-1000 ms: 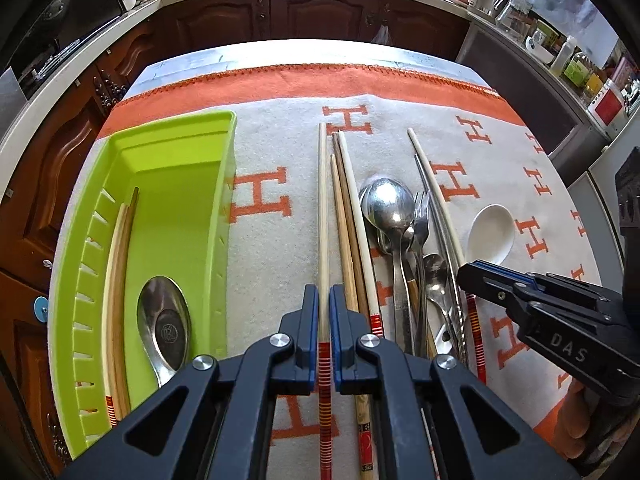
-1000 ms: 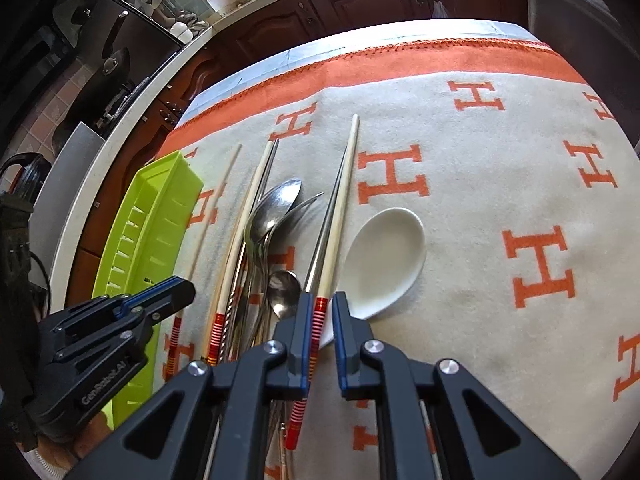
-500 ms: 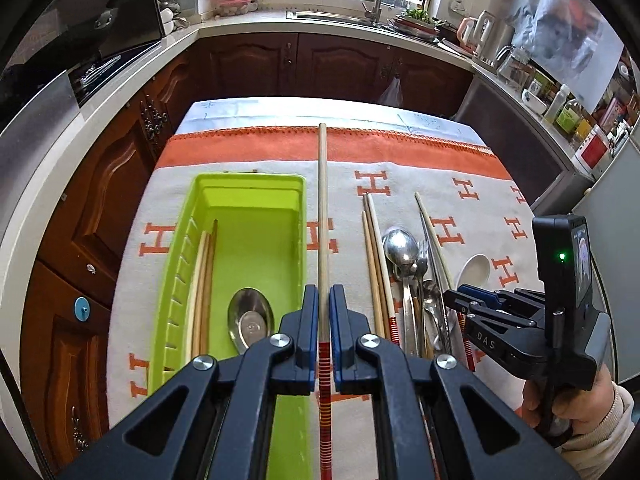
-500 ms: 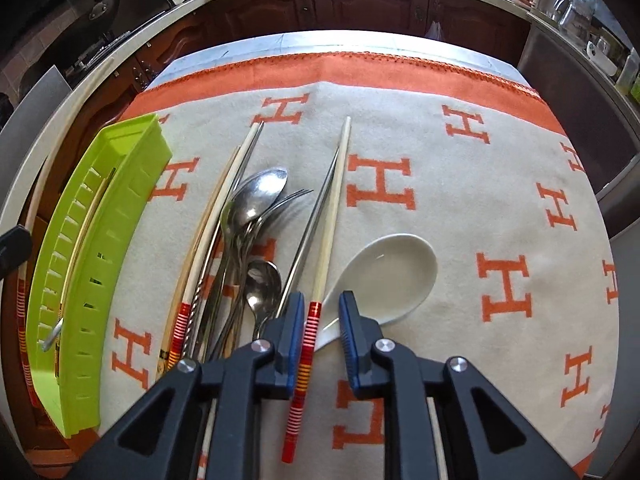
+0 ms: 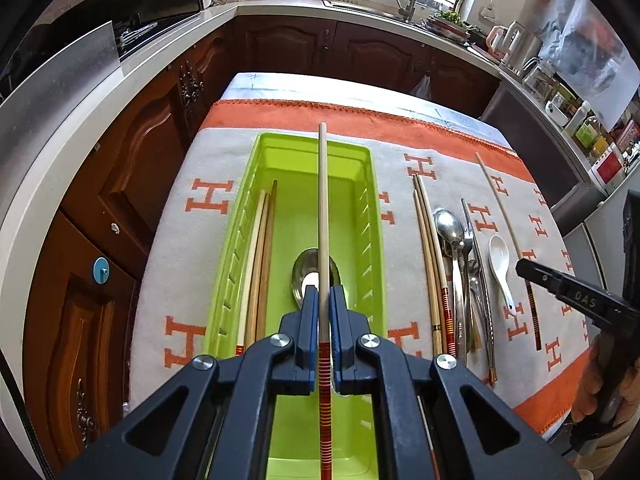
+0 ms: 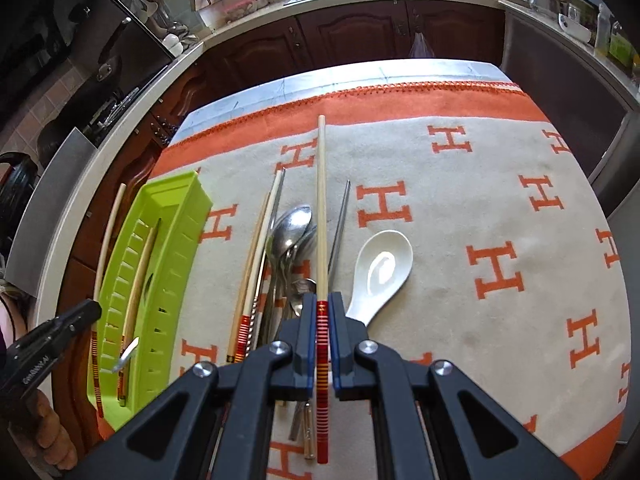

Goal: Organize utensils
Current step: 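Carry both chopsticks into the green tray and open both tools, then lift both open tools away from the green tray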

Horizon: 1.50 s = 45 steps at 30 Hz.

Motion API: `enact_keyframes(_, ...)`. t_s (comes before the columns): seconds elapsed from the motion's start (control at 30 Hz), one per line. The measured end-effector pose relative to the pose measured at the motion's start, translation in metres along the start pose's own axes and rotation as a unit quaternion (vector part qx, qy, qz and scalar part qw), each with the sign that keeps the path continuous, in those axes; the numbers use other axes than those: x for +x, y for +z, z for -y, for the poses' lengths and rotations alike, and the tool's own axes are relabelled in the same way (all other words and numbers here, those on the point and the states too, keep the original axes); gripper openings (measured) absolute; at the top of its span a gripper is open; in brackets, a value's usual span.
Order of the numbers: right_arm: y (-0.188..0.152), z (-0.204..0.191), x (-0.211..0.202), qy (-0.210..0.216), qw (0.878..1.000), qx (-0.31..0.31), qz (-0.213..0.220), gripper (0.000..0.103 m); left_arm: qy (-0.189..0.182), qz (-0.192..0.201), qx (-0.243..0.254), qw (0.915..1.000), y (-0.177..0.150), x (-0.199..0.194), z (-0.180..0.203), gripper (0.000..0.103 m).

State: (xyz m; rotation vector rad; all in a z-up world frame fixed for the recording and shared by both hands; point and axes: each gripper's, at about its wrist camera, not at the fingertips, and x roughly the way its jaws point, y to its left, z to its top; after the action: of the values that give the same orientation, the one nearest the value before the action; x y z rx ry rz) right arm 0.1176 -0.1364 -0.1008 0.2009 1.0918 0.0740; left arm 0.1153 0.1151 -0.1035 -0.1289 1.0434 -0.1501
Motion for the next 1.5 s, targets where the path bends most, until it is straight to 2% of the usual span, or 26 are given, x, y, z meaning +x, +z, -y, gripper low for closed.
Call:
enact_keyframes(0.17, 0.003, -0.030, -0.019, 0.028, 0.999, -0.019, 0.008, 0.005, 0.002, -0.006, -0.007, 1.0000, -0.009, 0.001, -0.012, 0.003)
enact_keyframes(0.33, 0.001, -0.071, -0.024, 0.066, 0.997, -0.043, -0.004, 0.005, 0.005, -0.009, -0.010, 0.9999, -0.015, 0.002, -0.020, 0.003)
enact_keyframes(0.6, 0.003, -0.126, -0.001, 0.109, 0.992, -0.041, -0.040, 0.006, 0.022, 0.002, -0.006, 0.9997, -0.003, 0.007, -0.026, 0.003)
enact_keyframes(0.77, 0.003, -0.150, 0.018, 0.121, 0.990, -0.032, -0.058, 0.006, 0.040, 0.005, 0.007, 0.9992, 0.005, 0.015, -0.027, 0.006)
enact_keyframes(0.87, 0.002, -0.160, 0.030, 0.127, 0.989, -0.027, -0.073, 0.007, 0.055, 0.017, 0.020, 0.9981, 0.006, 0.010, -0.025, 0.027)
enact_keyframes(0.9, 0.001, -0.162, 0.032, 0.125, 0.989, -0.026, -0.075, 0.007, 0.061, 0.024, 0.023, 0.9976, 0.006, 0.006, -0.024, 0.042)
enact_keyframes(0.97, 0.000, -0.166, 0.036, 0.122, 0.989, -0.029, -0.075, 0.010, 0.090, 0.037, 0.030, 0.9948, 0.004, 0.000, -0.025, 0.050)
enact_keyframes(1.03, -0.001, -0.168, 0.037, 0.121, 0.989, -0.035, -0.075, 0.010, 0.105, 0.043, 0.028, 0.9932, 0.002, -0.007, -0.028, 0.064)
enact_keyframes(1.13, -0.003, -0.169, 0.035, 0.123, 0.989, -0.039, -0.072, 0.011, 0.107, 0.046, 0.015, 0.9931, -0.002, -0.014, -0.037, 0.073)
enact_keyframes(1.5, -0.011, -0.156, 0.026, 0.111, 0.990, -0.055, -0.062, 0.011, 0.123, 0.043, 0.001, 0.9915, -0.014, -0.023, -0.043, 0.084)
